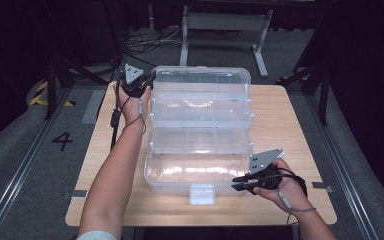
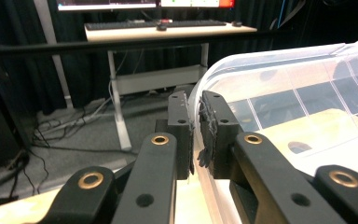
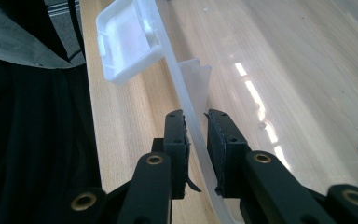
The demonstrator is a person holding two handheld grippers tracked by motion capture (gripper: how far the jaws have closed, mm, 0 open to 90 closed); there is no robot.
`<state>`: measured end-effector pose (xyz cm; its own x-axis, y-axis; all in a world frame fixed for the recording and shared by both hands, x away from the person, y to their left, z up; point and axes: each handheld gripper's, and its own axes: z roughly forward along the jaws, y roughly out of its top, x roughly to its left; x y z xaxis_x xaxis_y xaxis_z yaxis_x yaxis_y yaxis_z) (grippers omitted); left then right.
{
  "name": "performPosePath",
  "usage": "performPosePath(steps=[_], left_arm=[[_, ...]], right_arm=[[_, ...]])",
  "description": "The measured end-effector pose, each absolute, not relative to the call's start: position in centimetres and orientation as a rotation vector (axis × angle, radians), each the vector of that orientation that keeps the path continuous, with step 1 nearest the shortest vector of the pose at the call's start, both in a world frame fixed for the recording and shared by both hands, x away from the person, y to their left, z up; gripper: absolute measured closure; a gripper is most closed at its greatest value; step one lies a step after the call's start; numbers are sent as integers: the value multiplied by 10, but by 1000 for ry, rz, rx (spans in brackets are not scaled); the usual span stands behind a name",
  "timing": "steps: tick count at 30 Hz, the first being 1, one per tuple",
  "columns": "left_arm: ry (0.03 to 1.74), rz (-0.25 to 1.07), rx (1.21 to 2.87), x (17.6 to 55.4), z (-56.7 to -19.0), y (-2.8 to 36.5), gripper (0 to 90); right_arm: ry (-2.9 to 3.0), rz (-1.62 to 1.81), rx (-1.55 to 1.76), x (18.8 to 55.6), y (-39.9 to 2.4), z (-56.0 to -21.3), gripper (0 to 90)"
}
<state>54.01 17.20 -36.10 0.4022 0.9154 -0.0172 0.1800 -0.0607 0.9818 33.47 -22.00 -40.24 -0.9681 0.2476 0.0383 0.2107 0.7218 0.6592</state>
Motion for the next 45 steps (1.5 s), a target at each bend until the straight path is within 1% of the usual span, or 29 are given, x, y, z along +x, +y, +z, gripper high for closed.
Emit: performPosePath(steps=[4, 22, 45], left_arm=[[1024, 824, 1544, 543, -361, 170, 828], [1039, 780, 1596, 559, -373, 172, 817], [1037, 770, 1592, 567, -387, 174, 810]], right_arm=[[2859, 1096, 392, 334, -220, -403, 782], [2870, 1059, 403, 334, -218, -402, 778], [2877, 1054, 411, 335, -217, -405, 785]])
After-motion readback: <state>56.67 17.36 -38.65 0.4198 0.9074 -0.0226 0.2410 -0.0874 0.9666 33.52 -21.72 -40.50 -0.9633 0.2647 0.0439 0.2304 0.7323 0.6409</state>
